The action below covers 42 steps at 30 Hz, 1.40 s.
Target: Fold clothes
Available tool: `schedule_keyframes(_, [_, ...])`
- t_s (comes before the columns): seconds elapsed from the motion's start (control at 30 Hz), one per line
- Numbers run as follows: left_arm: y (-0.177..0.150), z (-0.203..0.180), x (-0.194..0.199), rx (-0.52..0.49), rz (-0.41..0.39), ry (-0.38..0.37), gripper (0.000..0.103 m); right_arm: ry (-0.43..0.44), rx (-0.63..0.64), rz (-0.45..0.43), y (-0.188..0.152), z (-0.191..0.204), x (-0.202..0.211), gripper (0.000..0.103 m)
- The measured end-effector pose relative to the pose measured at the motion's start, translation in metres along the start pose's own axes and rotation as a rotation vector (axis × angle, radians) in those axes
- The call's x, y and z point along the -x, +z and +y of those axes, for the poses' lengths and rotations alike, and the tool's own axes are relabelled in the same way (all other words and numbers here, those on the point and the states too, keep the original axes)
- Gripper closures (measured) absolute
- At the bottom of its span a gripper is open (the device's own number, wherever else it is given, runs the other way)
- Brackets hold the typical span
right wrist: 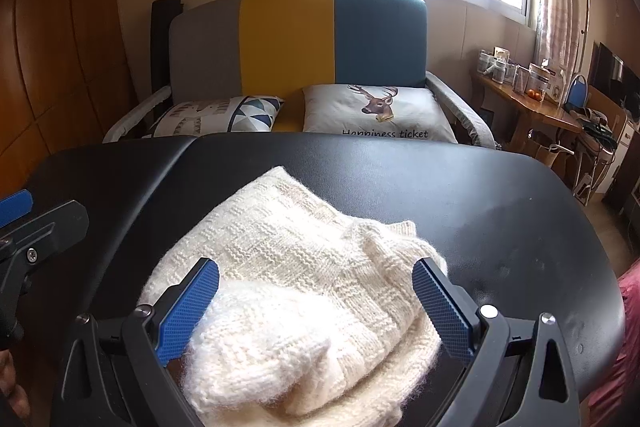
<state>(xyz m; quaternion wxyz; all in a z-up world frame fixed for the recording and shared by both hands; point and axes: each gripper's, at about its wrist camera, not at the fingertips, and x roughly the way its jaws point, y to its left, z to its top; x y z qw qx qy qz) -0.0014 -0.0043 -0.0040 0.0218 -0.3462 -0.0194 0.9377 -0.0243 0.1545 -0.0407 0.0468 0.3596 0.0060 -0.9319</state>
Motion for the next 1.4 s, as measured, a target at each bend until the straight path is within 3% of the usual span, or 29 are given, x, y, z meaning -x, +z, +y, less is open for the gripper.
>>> schedule_keyframes(0.17, [-0.004,0.008,-0.006,-0.004,0.045,-0.045,0.0,0.023,-0.01,-0.016,-0.004,-0.003,-0.005,0.003])
schedule_keyframes(0.27, [-0.006,0.013,-0.01,-0.006,0.072,-0.071,0.0,0.101,-0.054,-0.039,-0.008,-0.017,0.001,0.003])
schedule_keyframes(0.3, [-0.007,0.015,-0.011,-0.007,0.081,-0.08,0.0,0.156,-0.089,-0.051,-0.01,-0.026,0.004,0.003])
schedule_keyframes(0.37, [-0.013,0.024,-0.023,0.027,0.137,-0.17,0.0,0.308,-0.181,-0.056,-0.012,-0.049,0.007,0.003])
schedule_keyframes(0.43, [-0.021,0.039,-0.032,0.089,0.187,-0.276,0.0,0.451,-0.289,-0.044,-0.018,-0.076,0.008,0.003])
schedule_keyframes(0.5, [-0.033,0.06,-0.04,0.174,0.225,-0.327,0.0,0.554,-0.403,-0.023,-0.026,-0.102,0.006,0.003])
schedule_keyframes(0.57, [-0.044,0.08,-0.046,0.221,0.257,-0.347,0.0,0.63,-0.516,-0.004,-0.036,-0.127,0.004,0.003])
schedule_keyframes(0.63, [-0.057,0.101,-0.046,0.254,0.27,-0.355,0.0,0.645,-0.629,0.012,-0.048,-0.152,0.002,0.002])
schedule_keyframes(0.77, [-0.078,0.137,-0.05,0.294,0.297,-0.29,0.0,0.664,-0.802,0.08,-0.07,-0.183,-0.01,0.002])
schedule_keyframes(0.9, [-0.09,0.164,-0.05,0.34,0.303,-0.218,0.0,0.527,-0.668,0.034,-0.023,-0.187,-0.006,0.002])
schedule_keyframes(0.97, [-0.093,0.175,-0.048,0.362,0.3,-0.211,0.0,0.481,-0.54,-0.017,0.021,-0.171,-0.006,0.002])
schedule_keyframes(1.07, [-0.1,0.191,-0.049,0.417,0.302,-0.197,0.0,0.522,-0.311,-0.164,0.084,-0.132,-0.011,0.002])
schedule_keyframes(1.1, [-0.101,0.195,-0.05,0.436,0.304,-0.194,0.0,0.581,-0.247,-0.191,0.101,-0.118,-0.019,0.002])
schedule_keyframes(1.17, [-0.105,0.206,-0.052,0.474,0.306,-0.183,0.0,0.739,-0.21,-0.151,0.125,-0.091,-0.055,0.002])
schedule_keyframes(1.27, [-0.111,0.215,-0.054,0.519,0.314,-0.162,0.0,0.951,-0.247,-0.003,0.145,-0.056,-0.13,0.002])
schedule_keyframes(1.33, [-0.117,0.226,-0.055,0.543,0.324,-0.138,0.0,0.99,-0.283,0.073,0.148,-0.041,-0.177,0.0])
schedule_keyframes(1.4, [-0.123,0.237,-0.058,0.569,0.337,-0.114,0.0,0.973,-0.317,0.13,0.139,-0.034,-0.21,0.0])
